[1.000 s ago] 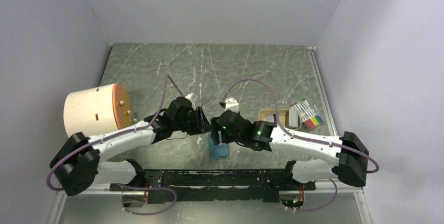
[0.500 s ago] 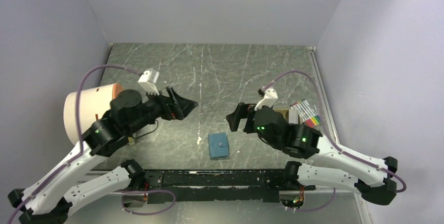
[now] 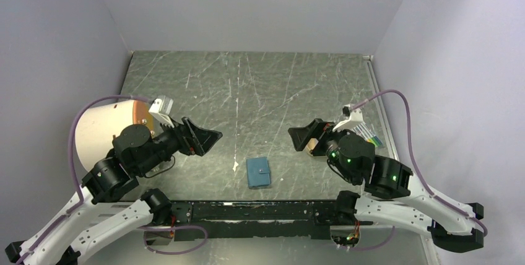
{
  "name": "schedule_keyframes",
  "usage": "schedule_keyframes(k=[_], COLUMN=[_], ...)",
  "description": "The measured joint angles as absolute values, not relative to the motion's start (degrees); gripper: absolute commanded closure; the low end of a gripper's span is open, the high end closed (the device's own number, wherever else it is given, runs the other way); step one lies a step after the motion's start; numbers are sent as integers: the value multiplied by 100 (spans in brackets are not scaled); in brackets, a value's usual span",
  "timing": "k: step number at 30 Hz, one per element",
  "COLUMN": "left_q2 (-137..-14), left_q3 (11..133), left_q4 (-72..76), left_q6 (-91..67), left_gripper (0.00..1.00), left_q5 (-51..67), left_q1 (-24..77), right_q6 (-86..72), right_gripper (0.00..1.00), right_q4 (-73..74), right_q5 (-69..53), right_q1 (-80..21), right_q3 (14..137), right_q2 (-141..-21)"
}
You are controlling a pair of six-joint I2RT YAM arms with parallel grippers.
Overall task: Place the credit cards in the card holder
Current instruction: Reset both arms
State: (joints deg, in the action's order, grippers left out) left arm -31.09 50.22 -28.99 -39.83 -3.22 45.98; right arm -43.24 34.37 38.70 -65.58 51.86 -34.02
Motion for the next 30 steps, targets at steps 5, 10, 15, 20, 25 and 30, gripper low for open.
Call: schedule_keyframes(k=[5, 10, 15, 20, 25, 30], left_q2=[-3072, -3079, -3081, -3079, -3079, -3081], left_q3=[4958, 4928, 4928, 4925, 4904, 4877], left_q4=[-2897, -2877, -2873, -2856, -2856, -2849], left_q6=[-3983, -3983, -3986, -3986, -3986, -3986], left_gripper=[2, 2, 2, 2, 2, 2], left_q5=[-325, -320, -320, -318, -318, -318], left_q1=[4598, 4598, 4598, 4598, 4598, 4598], right_q6=[-4462, -4488, -4491, -4477, -4431, -4434], right_gripper=[0, 0, 0, 0, 0, 0], right_q4=[3507, 3507, 3507, 3505, 3498, 3498], right_q5=[3865, 3865, 3861, 3835, 3771, 3800], right_q1=[-6558, -6558, -6558, -6558, -6558, -6558], right_q3=[5076, 5076, 5076, 5076, 5076, 5076], right_q2=[-3350, -3352, -3352, -3358, -3426, -3531])
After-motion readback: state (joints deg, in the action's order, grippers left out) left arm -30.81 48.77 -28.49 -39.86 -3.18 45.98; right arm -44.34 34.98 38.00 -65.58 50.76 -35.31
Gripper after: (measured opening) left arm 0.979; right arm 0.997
